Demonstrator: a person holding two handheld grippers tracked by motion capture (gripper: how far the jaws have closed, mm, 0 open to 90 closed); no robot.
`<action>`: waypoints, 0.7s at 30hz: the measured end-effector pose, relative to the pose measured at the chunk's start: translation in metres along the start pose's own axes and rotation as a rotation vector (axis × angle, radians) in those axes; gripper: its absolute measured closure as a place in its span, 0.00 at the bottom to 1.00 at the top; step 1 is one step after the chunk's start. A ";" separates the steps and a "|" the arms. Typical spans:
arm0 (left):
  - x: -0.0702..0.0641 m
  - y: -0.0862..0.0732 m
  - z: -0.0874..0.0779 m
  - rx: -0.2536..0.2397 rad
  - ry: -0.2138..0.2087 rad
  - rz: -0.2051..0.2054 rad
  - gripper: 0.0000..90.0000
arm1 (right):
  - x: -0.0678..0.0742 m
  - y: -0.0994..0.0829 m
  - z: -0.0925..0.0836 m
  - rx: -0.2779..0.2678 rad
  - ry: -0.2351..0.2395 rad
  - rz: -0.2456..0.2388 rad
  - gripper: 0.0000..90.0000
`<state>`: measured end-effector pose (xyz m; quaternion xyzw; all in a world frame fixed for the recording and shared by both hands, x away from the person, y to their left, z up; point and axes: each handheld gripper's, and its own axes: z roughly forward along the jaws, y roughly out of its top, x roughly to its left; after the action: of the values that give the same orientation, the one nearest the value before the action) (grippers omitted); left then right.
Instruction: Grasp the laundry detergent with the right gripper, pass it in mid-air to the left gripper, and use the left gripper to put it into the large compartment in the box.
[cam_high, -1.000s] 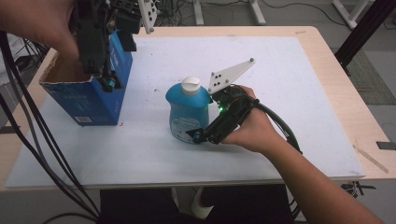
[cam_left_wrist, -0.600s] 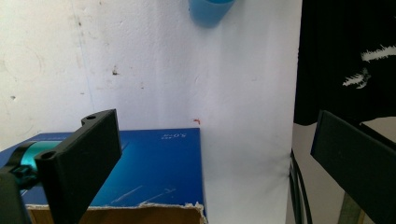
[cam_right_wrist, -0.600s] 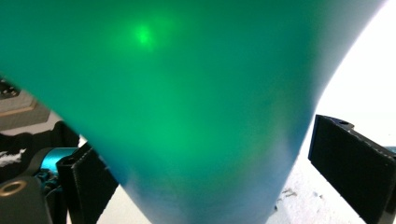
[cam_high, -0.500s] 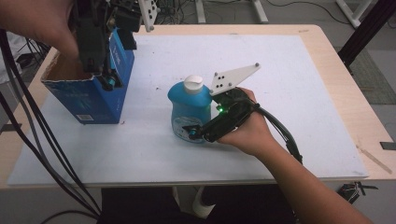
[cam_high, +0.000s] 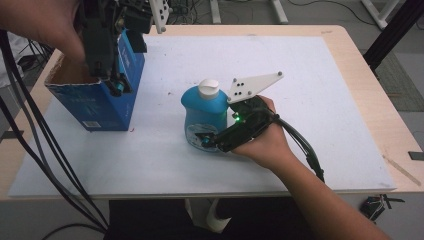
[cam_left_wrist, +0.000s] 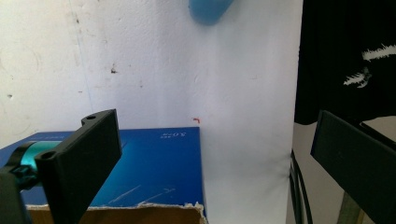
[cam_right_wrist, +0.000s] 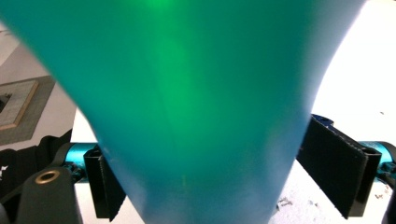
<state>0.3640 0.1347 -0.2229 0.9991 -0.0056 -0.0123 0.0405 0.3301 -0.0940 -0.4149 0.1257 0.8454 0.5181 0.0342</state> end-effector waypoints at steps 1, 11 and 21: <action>0.000 0.000 0.000 0.000 0.002 0.000 0.02 | 0.000 0.000 0.000 -0.004 -0.004 0.001 0.19; 0.001 0.001 0.001 0.001 -0.001 0.000 0.02 | 0.001 -0.002 0.003 -0.017 -0.011 -0.002 0.25; 0.002 0.002 0.002 0.006 -0.005 0.000 0.02 | 0.001 -0.003 0.003 -0.032 -0.006 -0.007 0.29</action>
<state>0.3665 0.1326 -0.2246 0.9992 -0.0058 -0.0148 0.0374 0.3291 -0.0921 -0.4192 0.1239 0.8373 0.5309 0.0406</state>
